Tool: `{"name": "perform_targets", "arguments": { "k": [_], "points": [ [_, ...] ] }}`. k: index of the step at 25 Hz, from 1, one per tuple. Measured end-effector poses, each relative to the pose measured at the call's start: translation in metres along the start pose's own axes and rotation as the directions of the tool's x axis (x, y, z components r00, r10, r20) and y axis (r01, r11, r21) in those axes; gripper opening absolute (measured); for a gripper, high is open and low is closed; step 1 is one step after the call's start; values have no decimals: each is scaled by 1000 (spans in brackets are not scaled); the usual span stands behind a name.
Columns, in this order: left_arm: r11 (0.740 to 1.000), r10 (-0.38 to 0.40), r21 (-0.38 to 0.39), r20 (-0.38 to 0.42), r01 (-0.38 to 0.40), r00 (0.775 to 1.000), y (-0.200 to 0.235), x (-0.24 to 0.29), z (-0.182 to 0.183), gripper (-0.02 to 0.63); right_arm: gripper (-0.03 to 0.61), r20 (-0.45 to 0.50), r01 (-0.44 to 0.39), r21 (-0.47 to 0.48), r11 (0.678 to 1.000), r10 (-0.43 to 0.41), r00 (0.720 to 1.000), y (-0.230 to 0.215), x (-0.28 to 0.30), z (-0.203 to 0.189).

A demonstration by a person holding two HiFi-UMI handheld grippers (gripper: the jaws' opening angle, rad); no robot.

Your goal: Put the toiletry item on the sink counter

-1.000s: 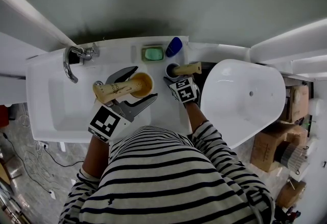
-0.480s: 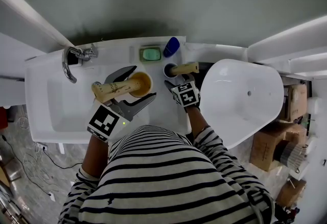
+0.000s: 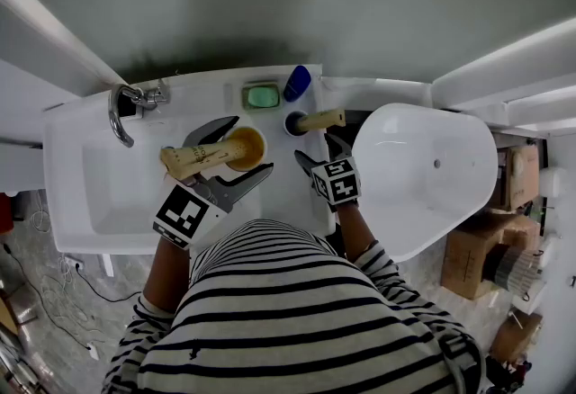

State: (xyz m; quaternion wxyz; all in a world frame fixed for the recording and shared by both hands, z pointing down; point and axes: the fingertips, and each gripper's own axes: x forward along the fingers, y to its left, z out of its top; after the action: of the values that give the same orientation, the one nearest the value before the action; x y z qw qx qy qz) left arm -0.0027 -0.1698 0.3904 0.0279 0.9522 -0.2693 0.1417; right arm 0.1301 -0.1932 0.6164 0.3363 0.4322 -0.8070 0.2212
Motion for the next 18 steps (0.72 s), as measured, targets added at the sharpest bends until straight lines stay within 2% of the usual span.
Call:
{"name": "perform_targets", "arguments": {
  "k": [9, 13, 18],
  "points": [
    [1000, -6, 14, 4, 6, 1000, -5, 0, 4, 374, 330, 167, -14, 17, 1000, 11, 986, 15, -56, 44],
    [1000, -7, 19, 4, 7, 1000, -6, 0, 5, 374, 328, 271, -28, 12, 1000, 23, 962, 21, -80, 78],
    [1000, -6, 23, 5, 6, 1000, -8, -2, 7, 374, 328, 396, -47, -12, 999, 48, 917, 29, -113, 119]
  ]
}}
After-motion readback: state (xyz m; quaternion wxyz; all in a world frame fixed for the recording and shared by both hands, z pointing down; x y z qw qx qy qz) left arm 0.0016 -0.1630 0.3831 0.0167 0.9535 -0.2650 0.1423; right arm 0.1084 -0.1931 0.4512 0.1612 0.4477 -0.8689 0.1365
